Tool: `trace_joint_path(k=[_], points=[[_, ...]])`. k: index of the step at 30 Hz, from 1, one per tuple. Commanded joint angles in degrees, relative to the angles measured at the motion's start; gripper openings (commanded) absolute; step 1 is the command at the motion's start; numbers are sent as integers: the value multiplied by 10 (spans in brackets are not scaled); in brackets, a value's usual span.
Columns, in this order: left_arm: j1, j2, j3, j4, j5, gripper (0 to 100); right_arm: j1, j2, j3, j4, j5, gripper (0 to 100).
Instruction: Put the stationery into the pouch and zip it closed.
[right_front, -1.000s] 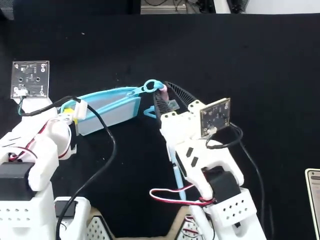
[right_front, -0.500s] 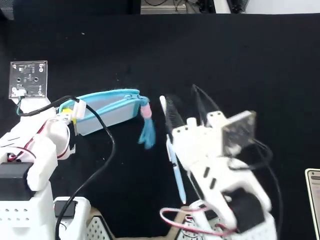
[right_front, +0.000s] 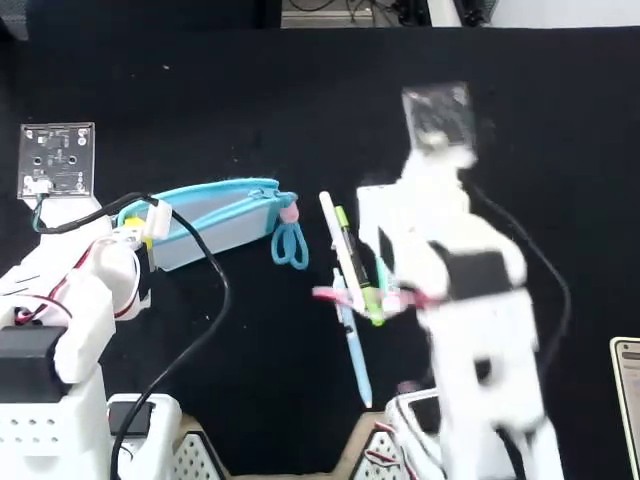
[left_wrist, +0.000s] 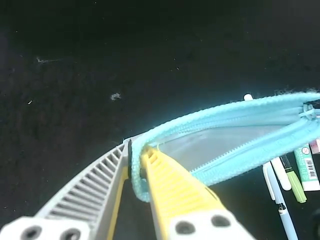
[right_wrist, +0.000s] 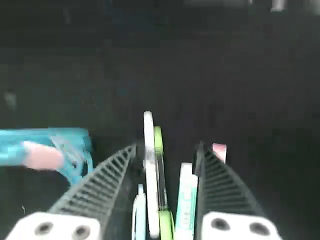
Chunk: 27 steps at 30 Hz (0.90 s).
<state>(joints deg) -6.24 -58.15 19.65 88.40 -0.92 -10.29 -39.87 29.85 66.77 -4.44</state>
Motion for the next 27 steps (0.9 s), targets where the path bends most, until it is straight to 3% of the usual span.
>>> trace_joint_path(k=[1, 8, 13, 18, 27], points=[[0, 3, 15, -4, -4, 30, 18, 81, 17, 3, 7, 149], [0, 3, 16, -4, -4, 30, 132, 162, 51, -86, 7, 139], [0, 3, 16, -4, -4, 30, 145, 272, 4, -109, 6, 138], [0, 3, 16, -4, -4, 30, 145, 415, -122, -60, 6, 138], [0, 3, 16, -4, -4, 30, 143, 663, -441, 118, 3, 138]])
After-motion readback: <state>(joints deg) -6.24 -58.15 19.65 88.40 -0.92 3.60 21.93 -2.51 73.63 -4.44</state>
